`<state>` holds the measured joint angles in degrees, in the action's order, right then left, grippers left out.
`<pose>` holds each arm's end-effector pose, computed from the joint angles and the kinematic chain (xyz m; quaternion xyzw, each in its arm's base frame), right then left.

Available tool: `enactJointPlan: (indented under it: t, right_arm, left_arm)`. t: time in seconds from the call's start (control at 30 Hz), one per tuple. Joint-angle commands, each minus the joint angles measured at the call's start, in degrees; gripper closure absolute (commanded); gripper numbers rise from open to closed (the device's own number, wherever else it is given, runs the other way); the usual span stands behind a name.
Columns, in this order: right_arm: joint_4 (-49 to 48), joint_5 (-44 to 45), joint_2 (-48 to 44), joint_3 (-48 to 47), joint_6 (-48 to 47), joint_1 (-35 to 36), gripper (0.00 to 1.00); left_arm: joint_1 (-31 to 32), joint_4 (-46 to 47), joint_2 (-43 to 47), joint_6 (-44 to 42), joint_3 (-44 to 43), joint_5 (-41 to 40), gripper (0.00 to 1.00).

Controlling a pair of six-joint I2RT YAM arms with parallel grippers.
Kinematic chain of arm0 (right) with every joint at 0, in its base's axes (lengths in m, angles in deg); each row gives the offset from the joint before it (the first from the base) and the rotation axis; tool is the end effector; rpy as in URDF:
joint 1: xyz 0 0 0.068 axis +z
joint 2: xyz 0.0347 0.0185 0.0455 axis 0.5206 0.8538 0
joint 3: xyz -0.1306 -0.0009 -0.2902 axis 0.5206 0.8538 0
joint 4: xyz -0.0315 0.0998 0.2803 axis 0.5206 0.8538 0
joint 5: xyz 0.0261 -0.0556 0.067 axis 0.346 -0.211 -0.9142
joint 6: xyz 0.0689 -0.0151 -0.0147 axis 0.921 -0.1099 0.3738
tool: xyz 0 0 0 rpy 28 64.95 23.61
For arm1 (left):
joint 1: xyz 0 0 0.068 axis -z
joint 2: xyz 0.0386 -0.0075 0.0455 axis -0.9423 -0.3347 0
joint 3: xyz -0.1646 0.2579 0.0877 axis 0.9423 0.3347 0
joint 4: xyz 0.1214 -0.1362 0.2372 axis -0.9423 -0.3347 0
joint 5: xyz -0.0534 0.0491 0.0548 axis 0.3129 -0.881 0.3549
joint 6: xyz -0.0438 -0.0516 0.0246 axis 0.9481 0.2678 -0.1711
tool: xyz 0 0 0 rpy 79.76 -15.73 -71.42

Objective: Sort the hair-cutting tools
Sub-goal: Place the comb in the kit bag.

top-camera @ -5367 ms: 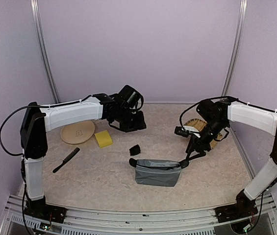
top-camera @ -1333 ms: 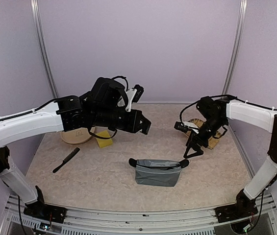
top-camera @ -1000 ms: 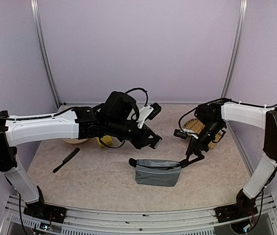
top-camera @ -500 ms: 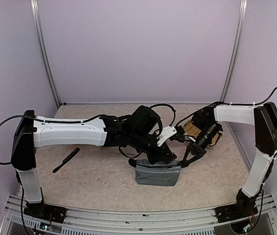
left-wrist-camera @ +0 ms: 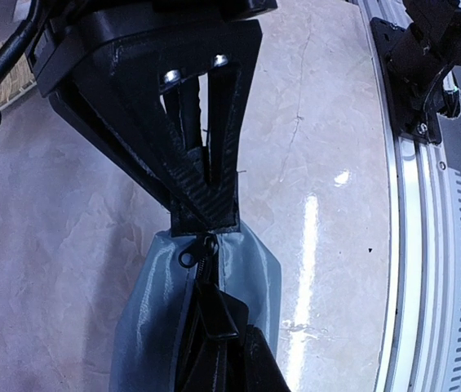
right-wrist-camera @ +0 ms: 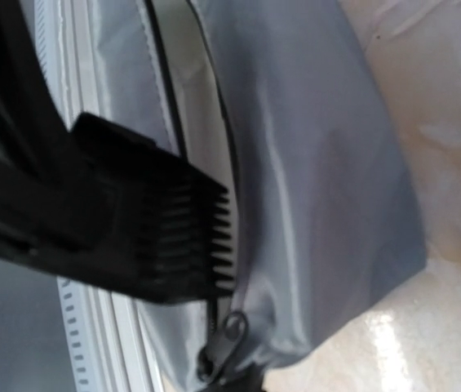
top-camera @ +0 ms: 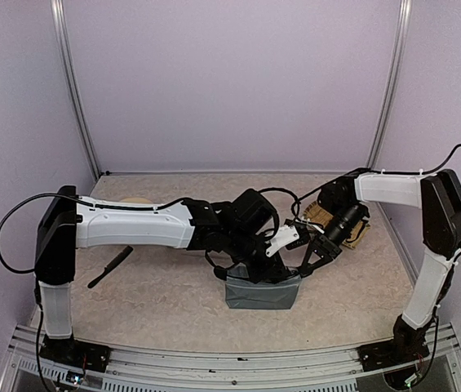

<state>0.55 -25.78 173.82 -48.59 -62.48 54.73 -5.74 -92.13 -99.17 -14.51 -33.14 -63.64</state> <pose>0.3039 0.1799 0.2056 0.4430 -0.7926 -0.4178 0.0328 0.2111 -0.4847 0.2392 0.5957 0.7065 -0.2807 0.2593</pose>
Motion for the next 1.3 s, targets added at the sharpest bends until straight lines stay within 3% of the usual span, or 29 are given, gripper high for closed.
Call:
enactJointPlan:
  t: [0.0,0.27,0.6,0.83,1.03,1.1,1.13,1.17,1.2,1.27]
  right_arm:
    - [0.65,-1.37,0.53,-1.39,-0.92,-0.67,0.85]
    - [0.39,-1.61,0.51,-1.54,-1.08,-0.68,0.85]
    - [0.69,-2.73,0.9,-1.51,-1.61,-0.63,0.85]
    - [0.48,-2.87,0.54,-1.69,-1.17,-0.65,0.83]
    - [0.47,-2.47,-0.14,-2.32,-0.83,-0.76,0.79]
    - [0.43,-1.99,-0.29,-2.8,-0.5,-0.82,0.69]
    - [0.41,-1.49,-0.52,-3.14,-0.43,-0.85,0.58]
    - [0.15,-0.54,-0.78,-3.55,0.02,-0.93,0.07]
    - [-0.71,0.76,-1.35,-3.92,1.13,-1.23,0.01]
    - [-1.83,2.97,-2.79,-5.13,2.54,-2.16,0.0]
  left_arm:
    - [0.5,-2.62,-2.47,-1.58,-2.64,0.48,1.0]
    - [0.51,-7.17,-4.99,-3.69,-5.44,-0.44,1.0]
    - [1.83,-5.33,-6.48,-2.66,-5.26,-13.85,1.0]
    - [3.21,-6.42,-5.77,1.41,-7.36,-17.22,0.71]
    - [3.22,-6.01,2.27,3.53,-4.73,-19.44,0.64]
    - [2.94,-5.99,4.88,5.06,-3.54,-21.48,0.64]
    - [2.6,-6.09,6.06,6.2,-2.76,-23.23,0.63]
    - [2.23,-6.34,7.49,7.49,-1.99,-25.54,0.63]
    - [1.73,-6.8,8.81,9.24,-1.21,-28.88,0.63]
    - [0.35,-7.67,11.5,13.75,1.65,-37.64,0.58]
